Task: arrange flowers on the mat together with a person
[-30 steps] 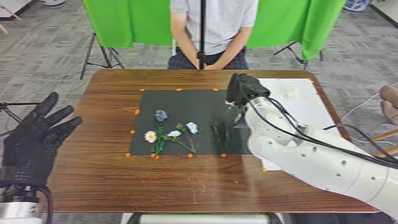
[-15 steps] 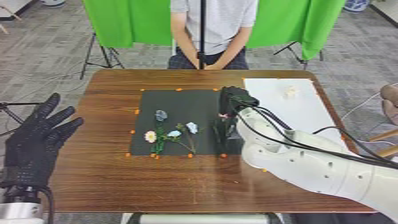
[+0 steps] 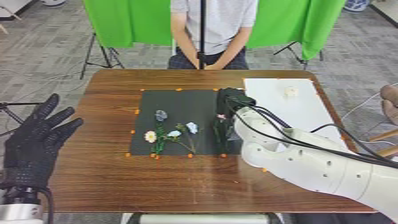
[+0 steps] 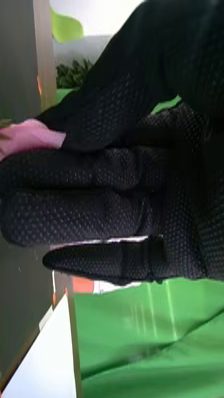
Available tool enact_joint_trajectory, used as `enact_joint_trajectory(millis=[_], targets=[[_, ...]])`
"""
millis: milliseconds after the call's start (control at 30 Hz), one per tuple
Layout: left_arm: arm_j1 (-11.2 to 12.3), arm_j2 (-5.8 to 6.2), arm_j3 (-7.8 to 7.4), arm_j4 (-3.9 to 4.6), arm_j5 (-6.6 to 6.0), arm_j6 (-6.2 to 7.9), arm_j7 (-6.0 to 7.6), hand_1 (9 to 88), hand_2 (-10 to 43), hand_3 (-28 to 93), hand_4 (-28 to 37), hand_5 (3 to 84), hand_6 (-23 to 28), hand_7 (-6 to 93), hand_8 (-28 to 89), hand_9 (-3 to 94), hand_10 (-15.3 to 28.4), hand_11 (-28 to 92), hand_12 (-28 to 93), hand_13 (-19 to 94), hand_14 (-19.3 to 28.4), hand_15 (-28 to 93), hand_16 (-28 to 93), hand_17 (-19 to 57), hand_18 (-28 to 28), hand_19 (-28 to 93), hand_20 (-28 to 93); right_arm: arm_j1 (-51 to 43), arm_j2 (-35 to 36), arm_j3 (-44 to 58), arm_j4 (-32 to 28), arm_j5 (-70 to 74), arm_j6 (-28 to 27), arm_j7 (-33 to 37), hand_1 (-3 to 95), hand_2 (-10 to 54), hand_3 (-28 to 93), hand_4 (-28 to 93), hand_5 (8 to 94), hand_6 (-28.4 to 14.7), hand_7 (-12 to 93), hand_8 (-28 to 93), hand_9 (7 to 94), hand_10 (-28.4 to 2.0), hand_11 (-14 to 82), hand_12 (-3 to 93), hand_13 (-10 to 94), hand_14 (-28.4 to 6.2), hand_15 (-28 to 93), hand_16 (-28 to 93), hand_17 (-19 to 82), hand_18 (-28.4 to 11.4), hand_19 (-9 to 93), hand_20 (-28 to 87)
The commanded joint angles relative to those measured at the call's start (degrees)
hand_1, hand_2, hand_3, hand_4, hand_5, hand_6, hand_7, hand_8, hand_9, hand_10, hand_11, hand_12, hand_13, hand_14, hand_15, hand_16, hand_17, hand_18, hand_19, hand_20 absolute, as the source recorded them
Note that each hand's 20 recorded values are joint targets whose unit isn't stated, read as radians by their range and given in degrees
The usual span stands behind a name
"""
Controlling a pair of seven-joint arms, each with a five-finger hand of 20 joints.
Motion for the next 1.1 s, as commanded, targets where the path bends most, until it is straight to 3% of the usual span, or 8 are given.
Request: enact_joint_trajectory(millis=[33, 400, 733, 867, 900, 1000, 1100], targets=[[1.0, 0.28, 0.41, 0.41, -0.63, 0.21, 0.34, 20.7, 7.5, 75, -26.5, 30.6, 4.6, 9.7, -8, 30.3, 15.1, 18, 12, 21, 22.6, 46, -6, -9.2, 17.8, 38, 17, -0.4, 0.1, 1.1, -1.3, -1.0, -1.7, -0.7, 49.6, -9.5, 69, -28, 68.8, 3.9, 16, -8, 83.0, -8.7, 17.4, 30.1, 74, -5.6, 49, 24, 24, -14.5, 69, 9], [0.8, -0.18, 0.31, 0.31, -0.24, 0.27, -0.32, 20.9, 7.7, 75, -26.3, 30.6, 4.6, 9.7, -8, 30.3, 15.1, 18, 12, 22, 22.6, 46, -6, -9.2, 17.7, 38, 17, -0.5, 0.1, 1.6, -2.1, -1.4, -1.8, -0.4, 43.0, -9.5, 72, -28, 66.6, 3.7, 16, -13, 78.6, -10.2, 27.2, 21.3, 72, -7.3, 52, 17, 23, -15.6, 69, 11], [1.8, -0.30, 0.18, -0.07, -0.62, 0.85, 0.28, 20.9, 7.7, 75, -26.2, 30.7, 4.6, 9.7, -8, 30.3, 15.0, 18, 12, 21, 22.6, 46, -6, -9.2, 17.7, 38, 17, -2.0, 2.0, 5.3, -5.5, -1.4, -0.8, -0.2, 40.2, -9.5, 72, -28, 66.1, 3.2, 15, -13, 78.3, -10.8, 29.1, 19.0, 72, -8.0, 53, 17, 23, -16.5, 70, 11], [1.7, -0.36, -0.24, -0.10, -0.21, 0.67, -0.19, 20.9, 7.7, 75, -26.2, 30.7, 4.6, 9.7, -8, 30.3, 15.0, 18, 12, 21, 22.6, 46, -6, -9.2, 17.8, 38, 17, -10.3, 3.2, 17.9, -10.9, 7.7, -2.5, -1.0, 36.3, -9.1, 71, -28, 65.7, 2.4, 15, -13, 75.5, -11.9, 27.2, 18.1, 69, -9.8, 52, 16, 22, -17.7, 69, 11], [2.2, -0.17, -0.32, -0.21, -0.58, 1.16, 0.55, 20.9, 7.7, 75, -26.2, 30.7, 4.6, 9.7, -8, 30.3, 15.0, 18, 12, 21, 22.6, 46, -6, -9.2, 17.8, 38, 17, -12.5, 3.2, 21.0, -12.0, 8.8, -2.7, -1.5, 35.2, -8.0, 71, -27, 64.8, 1.6, 14, -13, 73.6, -13.2, 25.2, 17.2, 68, -10.9, 52, 16, 21, -18.6, 68, 11], [2.3, -1.01, -0.77, -0.31, -0.15, 0.89, -0.53, 20.8, 7.7, 75, -26.3, 30.7, 4.6, 9.7, -8, 30.2, 14.9, 18, 12, 21, 22.5, 46, -6, -9.3, 17.8, 38, 17, -17.7, 4.5, 27.0, -15.1, 10.9, -1.2, -2.8, 32.8, -5.0, 70, -26, 62.9, 0.4, 14, -13, 69.1, -15.4, 20.9, 15.6, 63, -14.3, 50, 13, 19, -19.7, 67, 10], [2.2, -1.25, -0.96, -0.15, 0.07, 0.62, -1.11, 20.6, 7.7, 75, -26.5, 30.6, 4.5, 9.6, -8, 29.9, 14.6, 17, 11, 21, 22.4, 45, -6, -9.2, 17.8, 38, 17, -23.7, 5.8, 33.7, -18.2, 15.4, 1.8, -3.9, 30.7, -3.2, 70, -25, 61.4, -0.3, 13, -13, 65.4, -16.4, 18.5, 14.9, 60, -15.6, 49, 12, 18, -20.1, 66, 9]])
